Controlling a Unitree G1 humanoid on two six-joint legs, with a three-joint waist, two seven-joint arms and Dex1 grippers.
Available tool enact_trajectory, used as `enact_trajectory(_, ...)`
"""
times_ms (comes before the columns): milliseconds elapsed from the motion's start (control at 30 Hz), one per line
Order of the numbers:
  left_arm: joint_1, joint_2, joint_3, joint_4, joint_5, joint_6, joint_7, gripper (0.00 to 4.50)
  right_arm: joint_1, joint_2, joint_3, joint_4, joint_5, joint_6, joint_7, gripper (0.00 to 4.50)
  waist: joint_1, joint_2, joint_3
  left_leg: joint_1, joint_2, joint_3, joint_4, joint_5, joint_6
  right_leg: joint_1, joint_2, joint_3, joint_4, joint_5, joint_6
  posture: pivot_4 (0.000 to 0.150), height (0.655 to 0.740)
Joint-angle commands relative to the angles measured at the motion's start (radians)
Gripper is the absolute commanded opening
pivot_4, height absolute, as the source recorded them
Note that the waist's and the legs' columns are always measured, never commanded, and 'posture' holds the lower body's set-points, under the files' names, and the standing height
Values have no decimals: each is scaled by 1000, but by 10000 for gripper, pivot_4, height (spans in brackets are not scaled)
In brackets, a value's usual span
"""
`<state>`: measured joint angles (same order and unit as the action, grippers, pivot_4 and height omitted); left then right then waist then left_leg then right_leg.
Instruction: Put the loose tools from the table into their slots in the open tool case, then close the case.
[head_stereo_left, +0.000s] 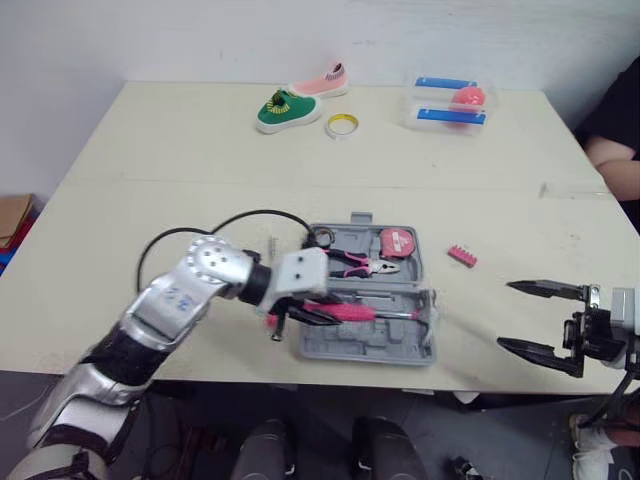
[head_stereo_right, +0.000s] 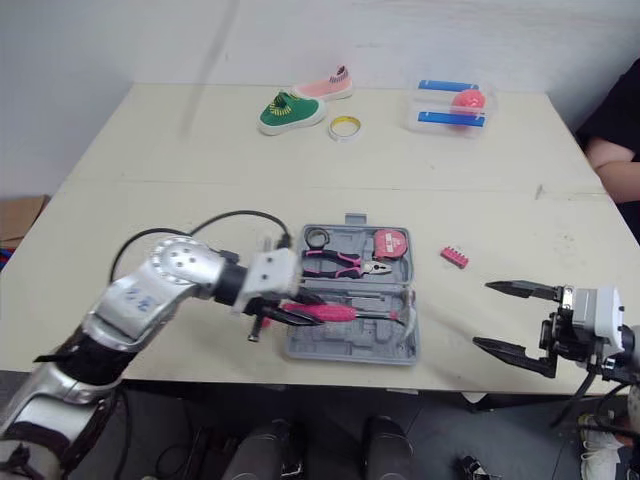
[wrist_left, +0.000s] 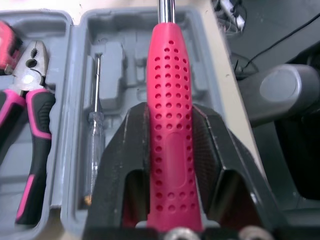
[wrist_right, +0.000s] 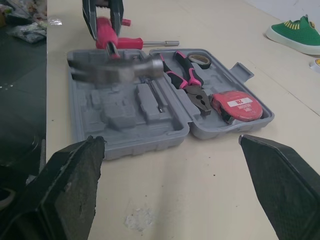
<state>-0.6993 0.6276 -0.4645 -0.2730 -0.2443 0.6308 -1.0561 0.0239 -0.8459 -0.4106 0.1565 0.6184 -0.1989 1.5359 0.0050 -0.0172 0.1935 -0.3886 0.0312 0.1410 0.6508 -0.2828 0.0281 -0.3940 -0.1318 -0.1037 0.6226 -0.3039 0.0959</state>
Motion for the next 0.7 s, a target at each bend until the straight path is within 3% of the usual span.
enact_trajectory(33,-51,-38,-41,35,84,34,57,5352,29,3,-34,-63,23,-9,6,45000,-3,0,0,0,0,0,1,0,0,0,0,0,0,0,0,1500,7400)
enact_trajectory(600,-84,-41,-128,64,175,133,37,5352,46,41,0,-110,4,-12,-45,45000,2,0,0,-1,1,-2,3,-1,1,1,-3,0,0,0,0,1500,7400)
enact_trajectory(667,-82,-42,-120,64,186,113,47,15777,44,42,4,-117,3,-8,-50,45000,6,0,0,-1,1,-3,3,0,1,1,-3,0,0,0,0,1500,7400)
enact_trajectory(700,-75,-55,-96,60,177,67,55,17130,45,43,5,-122,2,-5,-53,45000,6,0,0,-1,1,-3,3,0,1,1,-3,0,0,0,0,1500,7400)
